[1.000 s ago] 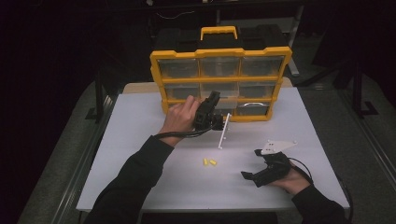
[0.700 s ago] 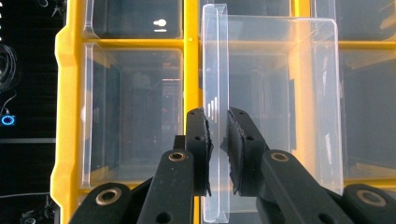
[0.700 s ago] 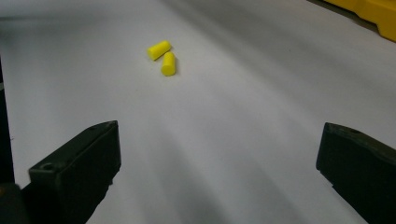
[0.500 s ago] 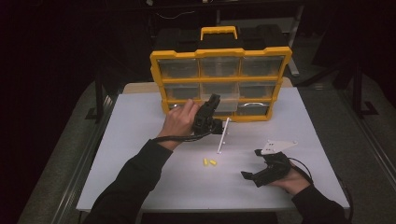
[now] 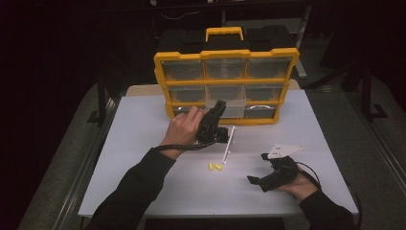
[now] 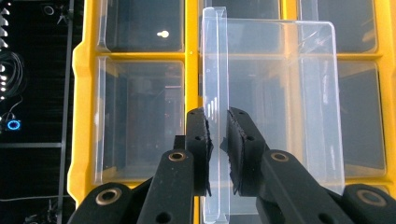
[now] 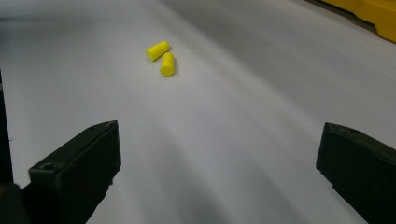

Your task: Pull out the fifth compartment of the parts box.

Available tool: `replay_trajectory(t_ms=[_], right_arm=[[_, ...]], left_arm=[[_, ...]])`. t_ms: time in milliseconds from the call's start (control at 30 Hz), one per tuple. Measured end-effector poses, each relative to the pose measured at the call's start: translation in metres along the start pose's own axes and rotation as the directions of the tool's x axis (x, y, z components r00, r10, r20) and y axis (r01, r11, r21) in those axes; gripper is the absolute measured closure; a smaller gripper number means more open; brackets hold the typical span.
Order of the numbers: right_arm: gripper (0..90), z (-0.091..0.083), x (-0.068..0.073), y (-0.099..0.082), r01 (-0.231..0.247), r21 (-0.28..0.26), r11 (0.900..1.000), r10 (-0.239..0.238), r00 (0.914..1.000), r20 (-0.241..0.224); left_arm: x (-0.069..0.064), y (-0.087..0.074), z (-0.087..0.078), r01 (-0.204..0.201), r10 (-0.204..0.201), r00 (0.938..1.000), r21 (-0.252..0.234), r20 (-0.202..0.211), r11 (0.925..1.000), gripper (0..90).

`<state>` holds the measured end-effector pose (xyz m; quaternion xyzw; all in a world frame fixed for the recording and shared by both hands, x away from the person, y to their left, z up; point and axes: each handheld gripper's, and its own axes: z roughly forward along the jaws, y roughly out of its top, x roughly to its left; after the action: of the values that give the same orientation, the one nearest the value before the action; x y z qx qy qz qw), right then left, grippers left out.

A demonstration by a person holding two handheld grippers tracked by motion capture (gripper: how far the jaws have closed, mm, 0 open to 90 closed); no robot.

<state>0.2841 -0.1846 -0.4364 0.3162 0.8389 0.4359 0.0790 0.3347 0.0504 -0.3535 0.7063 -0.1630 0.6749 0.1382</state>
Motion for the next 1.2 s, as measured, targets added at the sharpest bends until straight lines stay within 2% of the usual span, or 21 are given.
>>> replay_trajectory(t_ms=[1200], right_arm=[[0.0, 0.000, 0.000, 0.000, 0.002, 0.001, 1.0000, -0.002, 1.0000, 0.003]], left_arm=[[-0.008, 0.003, -0.019, 0.000, 0.000, 0.9999, -0.021, -0.012, 0.9998, 79.2]])
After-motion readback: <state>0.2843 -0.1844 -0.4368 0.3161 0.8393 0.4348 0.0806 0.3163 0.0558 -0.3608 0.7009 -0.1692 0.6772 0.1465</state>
